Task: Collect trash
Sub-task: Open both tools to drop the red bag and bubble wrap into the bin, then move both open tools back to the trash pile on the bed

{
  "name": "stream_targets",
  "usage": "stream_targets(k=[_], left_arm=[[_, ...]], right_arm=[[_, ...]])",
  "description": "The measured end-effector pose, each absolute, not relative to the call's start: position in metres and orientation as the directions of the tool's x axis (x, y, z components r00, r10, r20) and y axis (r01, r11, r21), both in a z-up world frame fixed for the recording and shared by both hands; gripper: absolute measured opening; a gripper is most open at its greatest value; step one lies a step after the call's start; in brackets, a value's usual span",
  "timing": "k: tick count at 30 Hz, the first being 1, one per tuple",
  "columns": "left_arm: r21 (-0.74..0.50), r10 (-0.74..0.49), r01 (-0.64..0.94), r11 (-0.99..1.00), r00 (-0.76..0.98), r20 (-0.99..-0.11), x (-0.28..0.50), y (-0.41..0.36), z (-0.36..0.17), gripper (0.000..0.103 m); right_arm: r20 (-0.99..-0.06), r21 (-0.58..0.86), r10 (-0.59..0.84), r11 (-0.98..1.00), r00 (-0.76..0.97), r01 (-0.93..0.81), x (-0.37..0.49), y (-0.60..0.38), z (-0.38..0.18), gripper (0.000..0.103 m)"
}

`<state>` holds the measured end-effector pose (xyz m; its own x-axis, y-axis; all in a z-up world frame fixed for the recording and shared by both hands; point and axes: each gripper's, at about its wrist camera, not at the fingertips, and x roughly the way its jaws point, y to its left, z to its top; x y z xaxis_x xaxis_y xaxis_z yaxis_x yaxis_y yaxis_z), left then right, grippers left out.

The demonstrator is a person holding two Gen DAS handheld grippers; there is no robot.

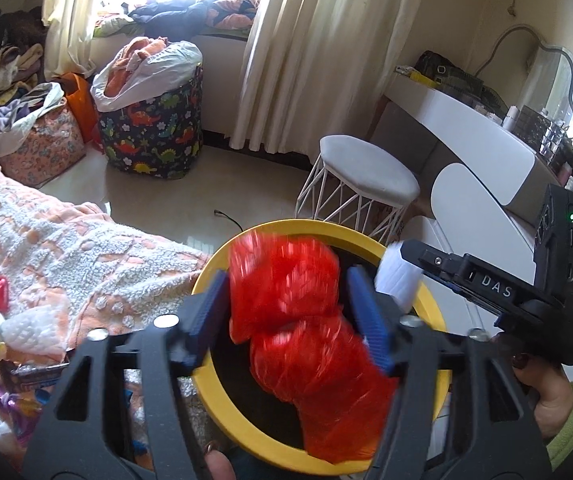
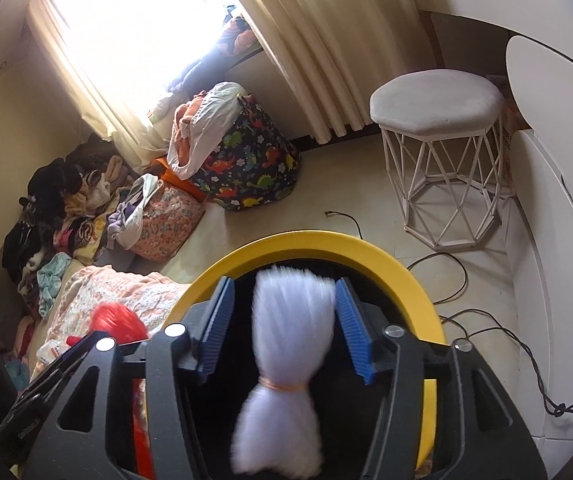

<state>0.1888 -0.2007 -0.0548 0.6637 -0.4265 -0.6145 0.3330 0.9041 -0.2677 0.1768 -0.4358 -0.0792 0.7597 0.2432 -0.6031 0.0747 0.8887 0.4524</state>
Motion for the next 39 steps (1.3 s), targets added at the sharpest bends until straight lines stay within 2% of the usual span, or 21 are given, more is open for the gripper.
stream_targets(k=[1,2,5,12,39], left_arm=[[-0.271,-0.424,0.326,0.906,0.67,-0.61,0.189,-0.199,-0.055,0.078],[-0.272,-0.419,0.319,0.908,0.674,-0.608,0.189,-0.197,-0.056,0.086],[-0.29,-0.416,0.298,0.909,0.68,-0.604,0.188,-0.19,-0.056,0.092],[-0.277,-0.376,0.259,0.925,0.721,-0.582,0.177,-0.173,-0.05,0.092],[-0.31,-0.246,0.092,0.946,0.827,-0.506,0.15,-0.084,-0.027,0.092]], right_arm=[[-0.604,0.449,0.235,0.89,0.762,0.081,0.176,-0.437,-0.08,0.06],[-0.605,0.443,0.225,0.892,0.764,0.089,0.176,-0.438,-0.08,0.063],[-0.607,0.419,0.196,0.903,0.77,0.101,0.171,-0.435,-0.079,0.067],[-0.577,0.369,0.181,0.928,0.796,0.056,0.162,-0.421,-0.074,0.071],[-0.527,0.273,0.365,0.928,0.767,-0.254,0.138,-0.303,-0.048,0.075]])
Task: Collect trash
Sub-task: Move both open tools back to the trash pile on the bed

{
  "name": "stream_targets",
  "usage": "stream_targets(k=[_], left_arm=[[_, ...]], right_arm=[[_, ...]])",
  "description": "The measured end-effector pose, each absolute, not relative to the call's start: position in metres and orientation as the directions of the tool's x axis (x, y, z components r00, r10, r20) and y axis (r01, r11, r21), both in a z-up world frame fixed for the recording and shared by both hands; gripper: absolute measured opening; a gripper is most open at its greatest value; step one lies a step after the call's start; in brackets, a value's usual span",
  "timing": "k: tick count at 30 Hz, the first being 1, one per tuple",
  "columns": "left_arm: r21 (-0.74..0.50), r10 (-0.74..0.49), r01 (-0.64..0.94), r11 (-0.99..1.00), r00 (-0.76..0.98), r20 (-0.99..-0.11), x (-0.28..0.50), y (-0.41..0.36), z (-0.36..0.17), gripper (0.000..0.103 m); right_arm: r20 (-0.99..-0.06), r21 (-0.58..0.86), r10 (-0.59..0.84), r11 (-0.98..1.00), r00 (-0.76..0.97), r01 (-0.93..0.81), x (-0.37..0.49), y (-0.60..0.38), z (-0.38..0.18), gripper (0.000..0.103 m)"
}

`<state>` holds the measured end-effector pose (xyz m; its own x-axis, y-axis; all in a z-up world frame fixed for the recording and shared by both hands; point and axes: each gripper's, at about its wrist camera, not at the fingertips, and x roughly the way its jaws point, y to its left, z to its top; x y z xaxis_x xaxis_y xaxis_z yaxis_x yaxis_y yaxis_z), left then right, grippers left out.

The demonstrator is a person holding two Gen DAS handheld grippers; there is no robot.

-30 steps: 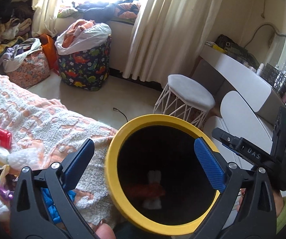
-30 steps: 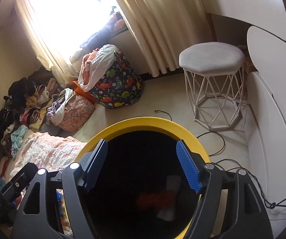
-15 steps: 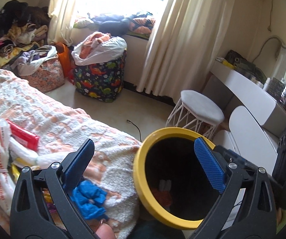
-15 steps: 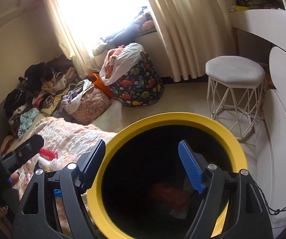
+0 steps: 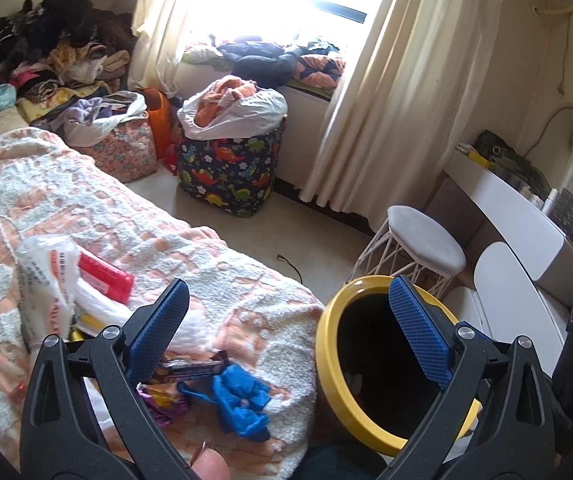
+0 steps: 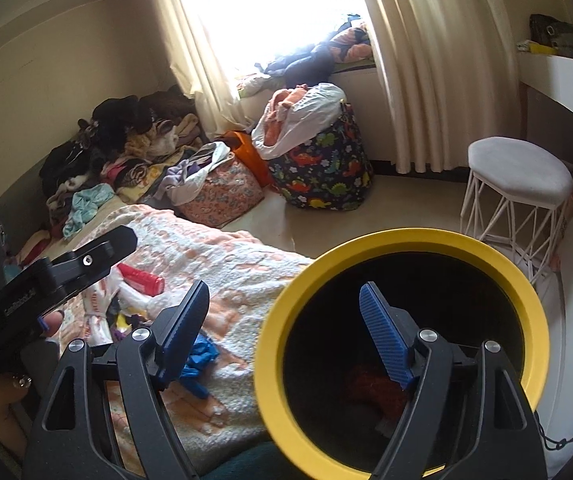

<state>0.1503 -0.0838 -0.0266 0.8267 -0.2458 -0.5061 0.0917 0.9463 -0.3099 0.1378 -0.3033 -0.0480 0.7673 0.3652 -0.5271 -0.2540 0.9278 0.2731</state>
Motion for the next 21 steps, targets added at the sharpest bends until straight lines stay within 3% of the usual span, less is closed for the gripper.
stream_targets(k=[21], left_arm=[[-0.349,-0.148,-0.038,0.936,0.859,-0.49,0.132,-0.015,-0.026,0.092]], right_arm=[[-0.581,0.22,0.463,0.881,0.669,-0.419,0.122,-0.224,-0.061,0.076]])
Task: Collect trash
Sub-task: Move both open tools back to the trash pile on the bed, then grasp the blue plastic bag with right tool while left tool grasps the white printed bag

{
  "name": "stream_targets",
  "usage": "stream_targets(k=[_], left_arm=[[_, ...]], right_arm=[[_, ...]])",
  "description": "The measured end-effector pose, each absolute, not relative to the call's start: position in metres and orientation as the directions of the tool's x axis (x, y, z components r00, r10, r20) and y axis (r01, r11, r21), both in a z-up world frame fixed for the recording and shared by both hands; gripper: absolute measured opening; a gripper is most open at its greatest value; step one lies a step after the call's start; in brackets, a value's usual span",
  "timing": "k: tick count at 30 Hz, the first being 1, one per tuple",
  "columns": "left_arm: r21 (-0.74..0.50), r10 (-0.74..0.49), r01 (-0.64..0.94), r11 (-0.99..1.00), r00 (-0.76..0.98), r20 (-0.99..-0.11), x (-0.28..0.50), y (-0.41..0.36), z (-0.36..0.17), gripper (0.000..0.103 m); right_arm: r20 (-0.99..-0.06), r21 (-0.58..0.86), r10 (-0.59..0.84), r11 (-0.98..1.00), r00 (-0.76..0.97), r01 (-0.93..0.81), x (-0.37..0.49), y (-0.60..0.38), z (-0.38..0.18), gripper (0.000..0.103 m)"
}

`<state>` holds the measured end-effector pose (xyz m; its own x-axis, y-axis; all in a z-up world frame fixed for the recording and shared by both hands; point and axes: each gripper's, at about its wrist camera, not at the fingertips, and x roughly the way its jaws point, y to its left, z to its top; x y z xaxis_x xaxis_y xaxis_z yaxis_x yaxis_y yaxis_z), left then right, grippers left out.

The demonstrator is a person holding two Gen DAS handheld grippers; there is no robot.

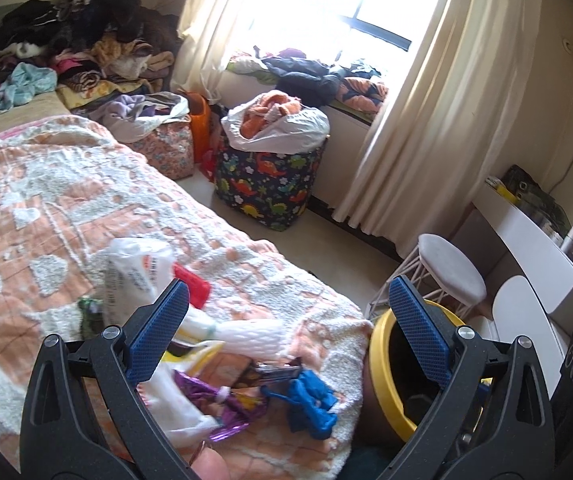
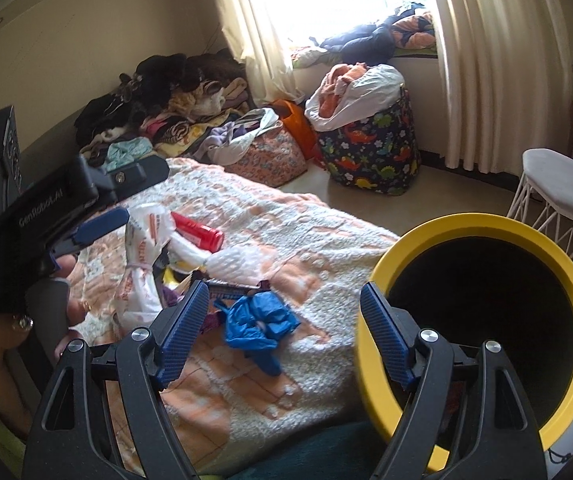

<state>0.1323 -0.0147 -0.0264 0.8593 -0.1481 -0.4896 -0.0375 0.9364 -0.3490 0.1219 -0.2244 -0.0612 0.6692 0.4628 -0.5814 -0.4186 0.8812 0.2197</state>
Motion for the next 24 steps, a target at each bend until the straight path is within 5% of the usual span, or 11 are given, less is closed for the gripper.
stream_targets(k=[24], left_arm=[[-0.358,-0.028,-0.203,0.912,0.838,-0.545,0.12,0.061,-0.053,0.092]], right_arm=[[-0.707,0.111,0.416,0.864,0.573,-0.491,0.141,-0.165,-0.098,0.076]])
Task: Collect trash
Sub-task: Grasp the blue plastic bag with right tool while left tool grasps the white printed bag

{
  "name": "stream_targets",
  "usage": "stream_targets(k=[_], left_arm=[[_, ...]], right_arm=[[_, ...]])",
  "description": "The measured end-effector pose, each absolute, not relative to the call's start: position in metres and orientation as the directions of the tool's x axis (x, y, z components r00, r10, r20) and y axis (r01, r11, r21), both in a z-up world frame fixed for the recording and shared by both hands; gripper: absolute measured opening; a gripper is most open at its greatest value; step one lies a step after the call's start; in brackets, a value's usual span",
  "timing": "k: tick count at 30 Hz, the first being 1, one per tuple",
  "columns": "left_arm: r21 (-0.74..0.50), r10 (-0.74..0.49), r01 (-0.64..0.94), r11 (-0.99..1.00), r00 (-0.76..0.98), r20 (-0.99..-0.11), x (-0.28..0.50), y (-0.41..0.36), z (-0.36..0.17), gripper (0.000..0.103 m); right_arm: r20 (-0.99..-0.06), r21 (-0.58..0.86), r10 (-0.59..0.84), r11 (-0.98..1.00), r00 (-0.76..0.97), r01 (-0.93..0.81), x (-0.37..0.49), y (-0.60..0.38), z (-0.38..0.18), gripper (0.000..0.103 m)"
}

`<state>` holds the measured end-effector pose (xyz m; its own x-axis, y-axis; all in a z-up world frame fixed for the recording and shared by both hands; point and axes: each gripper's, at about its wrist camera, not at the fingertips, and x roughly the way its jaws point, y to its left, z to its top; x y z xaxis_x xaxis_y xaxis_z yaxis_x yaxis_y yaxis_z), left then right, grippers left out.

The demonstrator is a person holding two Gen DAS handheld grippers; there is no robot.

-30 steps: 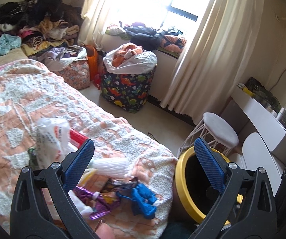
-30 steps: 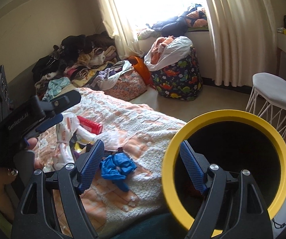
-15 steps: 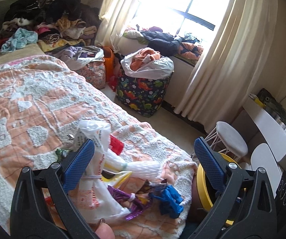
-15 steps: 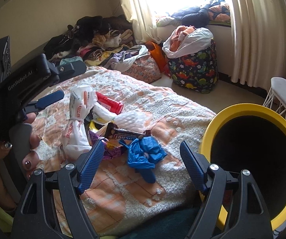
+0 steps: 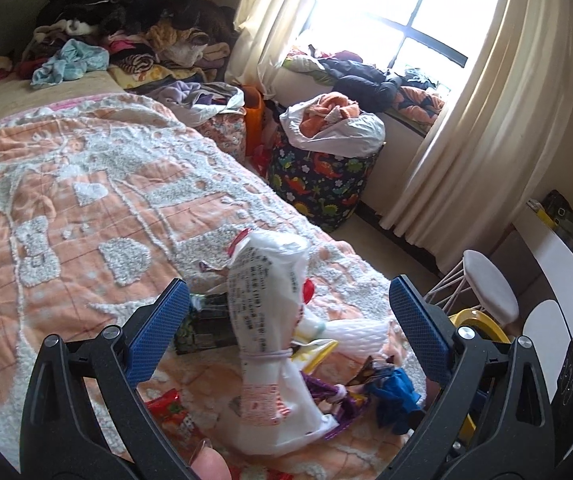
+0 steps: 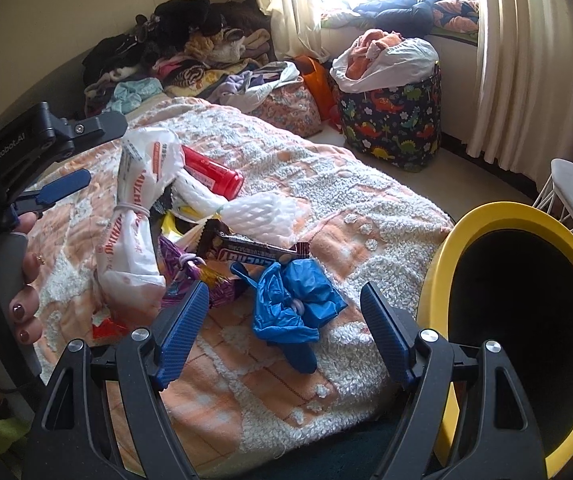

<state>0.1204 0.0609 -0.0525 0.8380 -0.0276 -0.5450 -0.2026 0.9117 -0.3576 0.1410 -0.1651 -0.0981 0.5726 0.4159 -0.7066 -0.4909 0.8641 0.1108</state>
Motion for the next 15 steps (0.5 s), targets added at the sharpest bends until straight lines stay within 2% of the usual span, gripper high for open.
stream_targets(k=[13,15], left_arm=[[-0.378,-0.054,-0.228,0.897,0.793,-0.607,0.132,0.071,-0.08,0.092],[-0.384,-0.062,-0.226,0.895,0.791,-0.609,0.133,0.071,-0.081,0.092]], right_arm=[[-0.785,0.082,0.354,0.872,0.509,-0.482,0.158,-0.152,-0.128,0.075],[-0.794,0.081,0.348,0.873,0.499,-0.482,0.16,-0.15,-0.131,0.072]])
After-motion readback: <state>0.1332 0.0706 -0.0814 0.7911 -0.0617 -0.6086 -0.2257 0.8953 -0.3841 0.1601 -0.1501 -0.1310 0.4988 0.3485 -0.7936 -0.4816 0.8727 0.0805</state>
